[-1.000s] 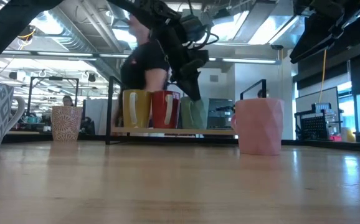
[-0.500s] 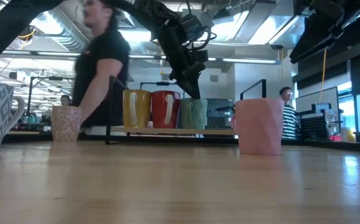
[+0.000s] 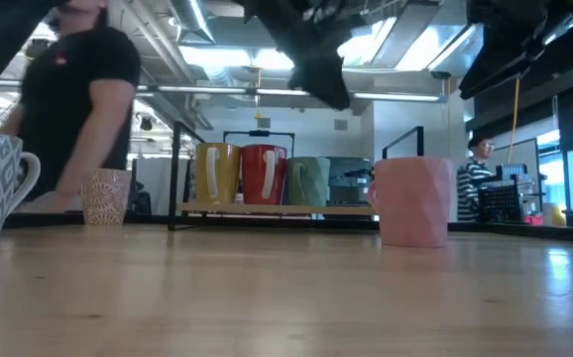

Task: Place coffee mugs
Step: Put the pink mug on the shelf

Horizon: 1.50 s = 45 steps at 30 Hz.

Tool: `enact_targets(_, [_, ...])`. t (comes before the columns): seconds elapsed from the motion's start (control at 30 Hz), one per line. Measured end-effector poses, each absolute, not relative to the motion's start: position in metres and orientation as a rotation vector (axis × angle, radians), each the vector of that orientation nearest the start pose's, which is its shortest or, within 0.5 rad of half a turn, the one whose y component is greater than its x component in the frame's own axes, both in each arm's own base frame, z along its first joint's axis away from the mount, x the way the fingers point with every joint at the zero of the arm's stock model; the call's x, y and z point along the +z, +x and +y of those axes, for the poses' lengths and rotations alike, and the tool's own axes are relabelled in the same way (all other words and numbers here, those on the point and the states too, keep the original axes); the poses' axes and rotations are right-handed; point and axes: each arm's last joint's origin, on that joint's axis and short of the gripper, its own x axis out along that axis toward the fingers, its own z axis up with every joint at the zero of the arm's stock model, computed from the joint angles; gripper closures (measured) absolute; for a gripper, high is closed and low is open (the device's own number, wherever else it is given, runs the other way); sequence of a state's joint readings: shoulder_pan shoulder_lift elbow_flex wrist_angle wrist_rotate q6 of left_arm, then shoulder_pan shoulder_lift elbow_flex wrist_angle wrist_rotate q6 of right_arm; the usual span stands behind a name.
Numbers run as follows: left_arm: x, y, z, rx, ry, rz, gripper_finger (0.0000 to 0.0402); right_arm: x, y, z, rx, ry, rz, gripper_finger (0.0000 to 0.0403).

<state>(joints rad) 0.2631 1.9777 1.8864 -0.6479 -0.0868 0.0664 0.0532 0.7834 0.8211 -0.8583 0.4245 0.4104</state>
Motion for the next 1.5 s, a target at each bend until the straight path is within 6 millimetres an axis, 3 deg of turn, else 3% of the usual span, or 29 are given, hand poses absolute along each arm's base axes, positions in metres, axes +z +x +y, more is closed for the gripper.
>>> enact_targets(0.2, [0.344,0.419,0.062,0.215,-0.041,0.737,0.028,0.297,0.149,0.0,-0.331,0.203,0.65,0.0226])
enact_targets(0.3, [0.342,0.414,0.04,0.159,-0.042,0.766,0.028,0.3,0.156,0.002,-0.241,0.208,0.619,0.0226])
enact_targets(0.47, [0.329,0.389,0.015,0.091,-0.06,0.802,0.028,0.296,0.173,0.006,-0.162,0.219,0.649,0.0226])
enact_targets(0.63, [0.304,0.351,0.013,0.133,-0.113,0.718,0.028,0.29,0.199,0.007,-0.191,0.233,0.74,0.0226])
enact_targets(0.8, [0.278,0.306,0.015,0.205,-0.145,0.763,0.028,0.27,0.223,0.003,-0.34,0.311,0.919,0.0226])
enact_targets(0.9, [0.269,0.29,0.016,0.242,-0.144,0.772,0.028,0.256,0.233,-0.004,-0.439,0.379,1.057,0.0226])
enact_targets(1.07, [0.259,0.282,0.016,0.235,-0.101,0.794,0.028,0.244,0.258,-0.017,-0.514,0.524,1.122,0.0226])
enact_targets(1.33, [0.259,0.284,0.015,0.221,-0.073,0.776,0.028,0.215,0.272,-0.028,-0.611,0.602,1.24,0.0231])
enact_targets(1.5, [0.261,0.286,0.016,0.22,-0.075,0.749,0.028,0.209,0.276,-0.028,-0.566,0.558,1.266,0.031])
